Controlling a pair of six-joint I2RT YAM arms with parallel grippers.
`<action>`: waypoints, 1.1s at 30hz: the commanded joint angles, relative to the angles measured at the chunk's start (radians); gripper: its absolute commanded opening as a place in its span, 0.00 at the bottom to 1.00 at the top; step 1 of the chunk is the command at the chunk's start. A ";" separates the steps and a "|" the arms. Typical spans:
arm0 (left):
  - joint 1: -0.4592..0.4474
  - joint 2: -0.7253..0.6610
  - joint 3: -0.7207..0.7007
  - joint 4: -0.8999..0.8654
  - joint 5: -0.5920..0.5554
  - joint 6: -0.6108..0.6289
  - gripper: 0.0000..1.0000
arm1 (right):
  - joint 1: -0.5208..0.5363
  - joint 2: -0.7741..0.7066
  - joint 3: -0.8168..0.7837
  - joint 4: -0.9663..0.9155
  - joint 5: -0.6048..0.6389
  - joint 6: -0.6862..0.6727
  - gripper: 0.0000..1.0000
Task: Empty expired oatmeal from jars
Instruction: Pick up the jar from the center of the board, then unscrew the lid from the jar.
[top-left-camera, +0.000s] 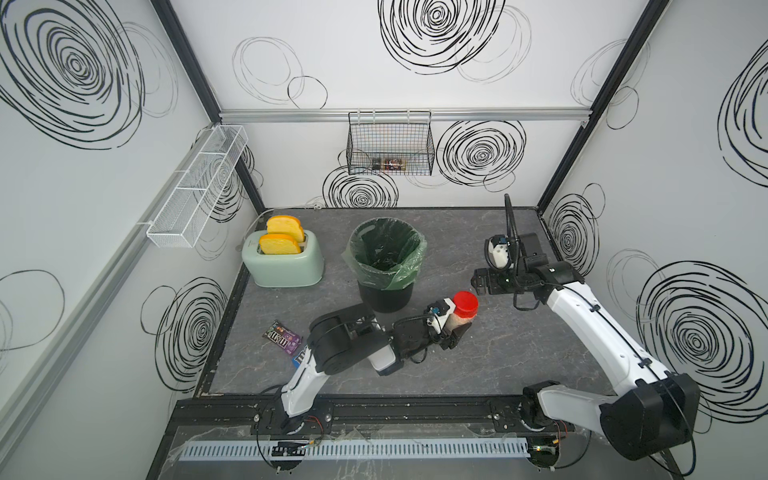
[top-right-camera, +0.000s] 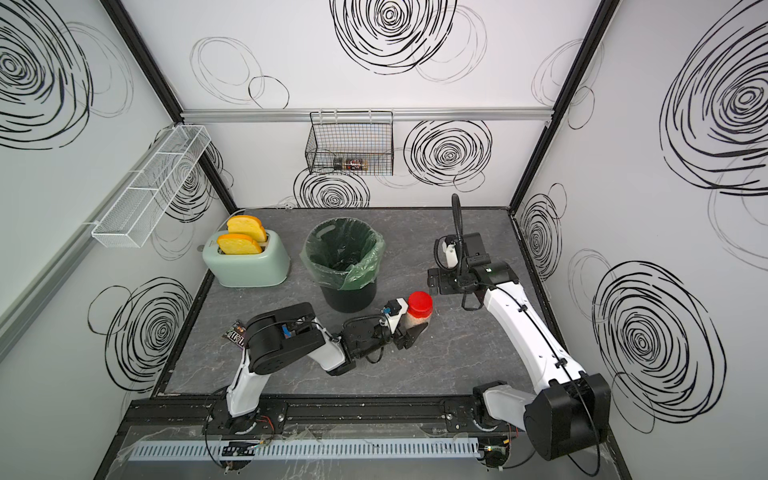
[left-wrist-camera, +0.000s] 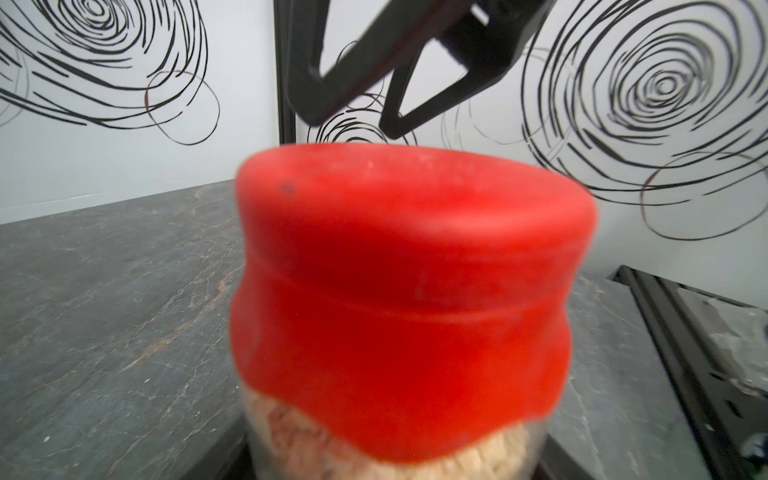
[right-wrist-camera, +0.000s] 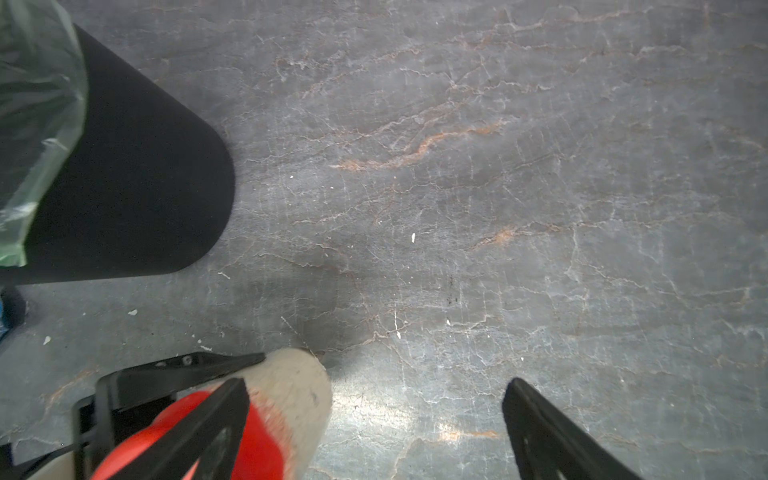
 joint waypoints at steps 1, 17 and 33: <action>0.014 -0.120 -0.061 0.080 0.106 0.007 0.53 | 0.011 -0.043 0.048 -0.037 -0.060 -0.039 0.98; -0.031 -0.652 -0.302 -0.264 0.024 0.128 0.53 | 0.288 -0.011 0.374 -0.319 -0.043 -0.147 0.98; 0.044 -0.838 -0.381 -0.398 0.036 0.160 0.54 | 0.643 0.017 0.470 -0.436 -0.004 -0.265 0.92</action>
